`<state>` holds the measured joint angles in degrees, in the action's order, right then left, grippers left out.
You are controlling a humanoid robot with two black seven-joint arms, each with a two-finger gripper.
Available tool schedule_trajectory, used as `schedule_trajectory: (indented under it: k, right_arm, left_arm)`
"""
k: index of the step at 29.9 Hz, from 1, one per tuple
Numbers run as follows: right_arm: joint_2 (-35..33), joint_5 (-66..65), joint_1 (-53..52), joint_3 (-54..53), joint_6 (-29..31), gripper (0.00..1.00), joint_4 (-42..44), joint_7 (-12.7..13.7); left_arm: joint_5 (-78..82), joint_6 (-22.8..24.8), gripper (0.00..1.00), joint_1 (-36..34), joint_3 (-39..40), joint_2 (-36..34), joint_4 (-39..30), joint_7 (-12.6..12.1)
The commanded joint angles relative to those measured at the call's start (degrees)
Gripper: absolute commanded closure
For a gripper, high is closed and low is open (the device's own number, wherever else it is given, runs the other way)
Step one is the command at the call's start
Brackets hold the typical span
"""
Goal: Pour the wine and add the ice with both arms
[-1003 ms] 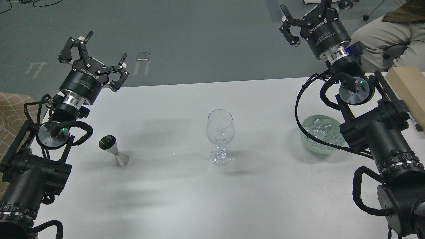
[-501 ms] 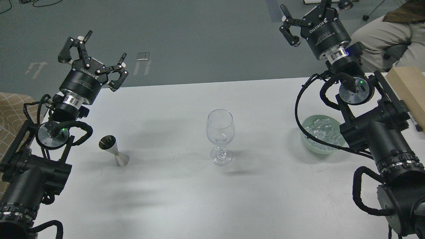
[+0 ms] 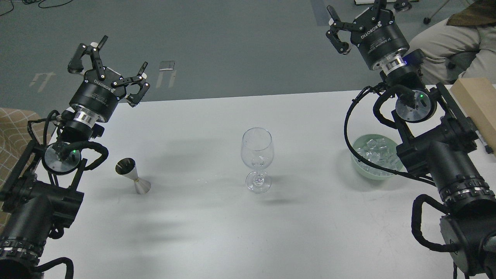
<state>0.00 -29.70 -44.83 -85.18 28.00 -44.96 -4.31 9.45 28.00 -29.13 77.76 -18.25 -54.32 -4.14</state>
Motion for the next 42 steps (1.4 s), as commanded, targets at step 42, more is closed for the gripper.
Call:
schedule_trajectory:
  k: [42]
  right_arm:
    - [0.0,0.1,0.4,0.0,0.0,0.0,0.1,0.0]
  left_arm:
    - [-10.4,-3.0,0.04,27.8,10.7,-14.5,-34.6,-0.8]
